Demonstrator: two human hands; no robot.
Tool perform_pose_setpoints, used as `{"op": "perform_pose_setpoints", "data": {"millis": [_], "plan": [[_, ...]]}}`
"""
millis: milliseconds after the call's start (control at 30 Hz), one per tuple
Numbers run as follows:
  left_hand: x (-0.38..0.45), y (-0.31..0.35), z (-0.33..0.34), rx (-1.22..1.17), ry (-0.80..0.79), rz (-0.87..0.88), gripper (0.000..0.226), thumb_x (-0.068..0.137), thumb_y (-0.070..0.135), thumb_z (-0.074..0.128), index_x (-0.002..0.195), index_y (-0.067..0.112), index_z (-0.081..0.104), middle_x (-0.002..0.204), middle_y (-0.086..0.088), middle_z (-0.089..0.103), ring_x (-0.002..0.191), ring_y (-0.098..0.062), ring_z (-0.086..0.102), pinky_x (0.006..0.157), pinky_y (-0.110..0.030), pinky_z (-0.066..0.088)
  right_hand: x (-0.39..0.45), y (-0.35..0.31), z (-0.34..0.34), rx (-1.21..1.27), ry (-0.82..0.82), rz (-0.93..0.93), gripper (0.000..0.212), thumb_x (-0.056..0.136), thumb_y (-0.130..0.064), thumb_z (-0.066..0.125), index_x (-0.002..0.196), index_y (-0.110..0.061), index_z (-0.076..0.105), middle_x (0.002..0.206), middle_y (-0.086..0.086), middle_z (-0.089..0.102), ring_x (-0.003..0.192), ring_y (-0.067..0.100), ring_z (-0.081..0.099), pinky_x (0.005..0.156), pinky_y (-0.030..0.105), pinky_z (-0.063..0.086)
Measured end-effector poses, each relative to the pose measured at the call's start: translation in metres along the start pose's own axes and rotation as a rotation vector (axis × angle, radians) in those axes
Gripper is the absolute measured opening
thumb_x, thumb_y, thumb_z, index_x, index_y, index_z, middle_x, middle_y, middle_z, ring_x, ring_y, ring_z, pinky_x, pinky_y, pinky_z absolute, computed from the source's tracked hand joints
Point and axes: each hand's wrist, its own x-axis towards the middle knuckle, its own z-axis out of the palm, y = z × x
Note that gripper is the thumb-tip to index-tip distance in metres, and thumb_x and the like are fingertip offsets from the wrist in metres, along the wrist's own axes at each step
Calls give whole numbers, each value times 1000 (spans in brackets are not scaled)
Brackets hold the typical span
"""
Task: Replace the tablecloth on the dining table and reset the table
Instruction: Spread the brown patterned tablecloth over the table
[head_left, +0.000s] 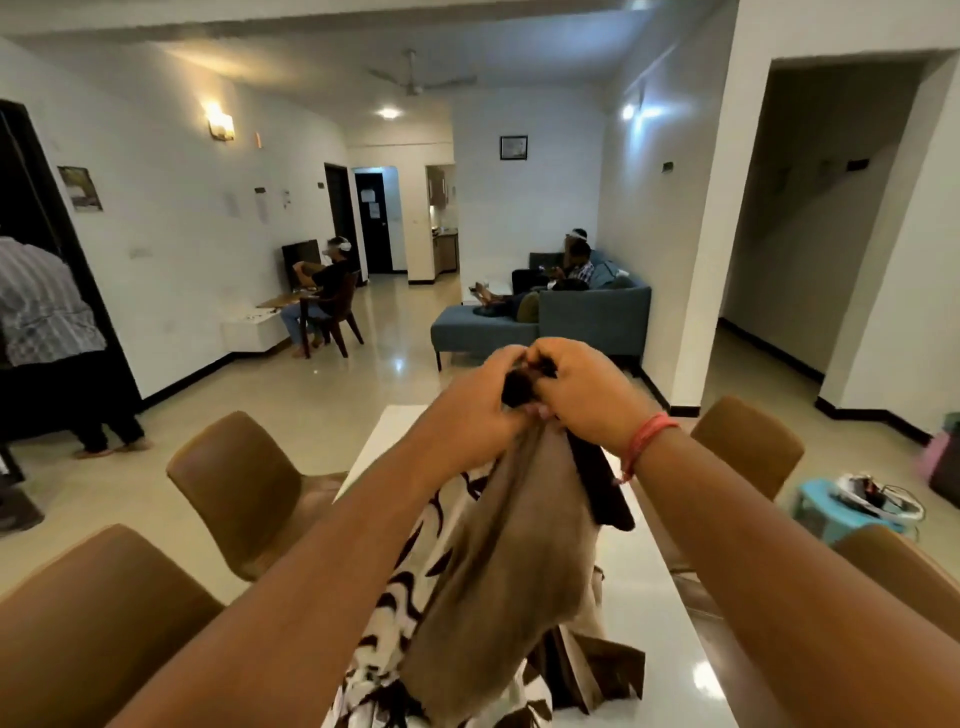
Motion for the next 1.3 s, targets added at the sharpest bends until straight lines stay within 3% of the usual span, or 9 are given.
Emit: {"op": "perform_pose_setpoints", "data": {"millis": [133,300,433,500,633,733,867,1133,1300], "plan": [[-2,-15,-3,122,205,10,10,94,27,62,102,20,64,92,4,68,88,-14,63,76,-30,50,-9,13,5,79,-129,29,7,93,-21,65,88,-25,68,82,-8,66,75,5,59,68,24,45],[-8,-32,-8,19,393,-214,2,100,25,54,98,26,55,88,10,58,80,-2,54,64,-12,34,-30,33,23,200,-338,193,13,95,-33,63,97,-22,70,94,0,71,90,19,67,83,35,55],[-9,-25,3,14,-22,-96,68,88,23,70,146,29,34,140,3,48,127,-10,47,104,-25,40,-27,29,38,354,-156,168,16,97,-13,57,96,-25,67,88,-4,72,80,12,67,76,31,54],[-8,-19,8,81,-158,-82,60,92,25,68,146,26,40,133,0,58,119,-14,55,99,-30,45,-20,28,41,336,-58,117,15,95,-13,60,97,-26,68,88,-9,71,79,3,66,73,24,52],[-6,-23,13,21,128,-163,19,100,30,54,105,17,66,95,0,67,87,-15,62,80,-32,49,-31,29,50,525,212,232,18,90,-33,69,102,-23,59,95,-4,66,83,6,65,71,23,53],[-6,-27,8,-28,255,-241,17,102,30,49,109,21,62,97,4,65,88,-11,60,83,-28,51,-45,32,75,659,21,412,40,80,-45,74,110,-23,60,109,-1,67,100,18,66,88,42,57],[-5,-30,-2,-110,298,-271,15,104,27,45,113,24,56,102,7,62,90,-5,57,78,-16,44,-39,34,89,877,-110,548,10,93,-16,66,84,-11,67,93,11,73,93,27,70,86,47,57],[-8,-28,-10,-248,175,-266,50,93,17,63,136,30,40,133,1,53,118,-16,53,103,-34,50,-28,22,92,1116,53,555,12,102,-12,48,96,-8,57,96,26,69,83,37,66,74,47,54],[0,-25,-5,-165,107,-226,79,89,42,69,152,36,22,153,2,36,134,-18,42,106,-35,41,-26,15,87,1001,97,350,15,101,-6,47,107,-6,60,98,22,71,92,39,70,86,54,56]]}}
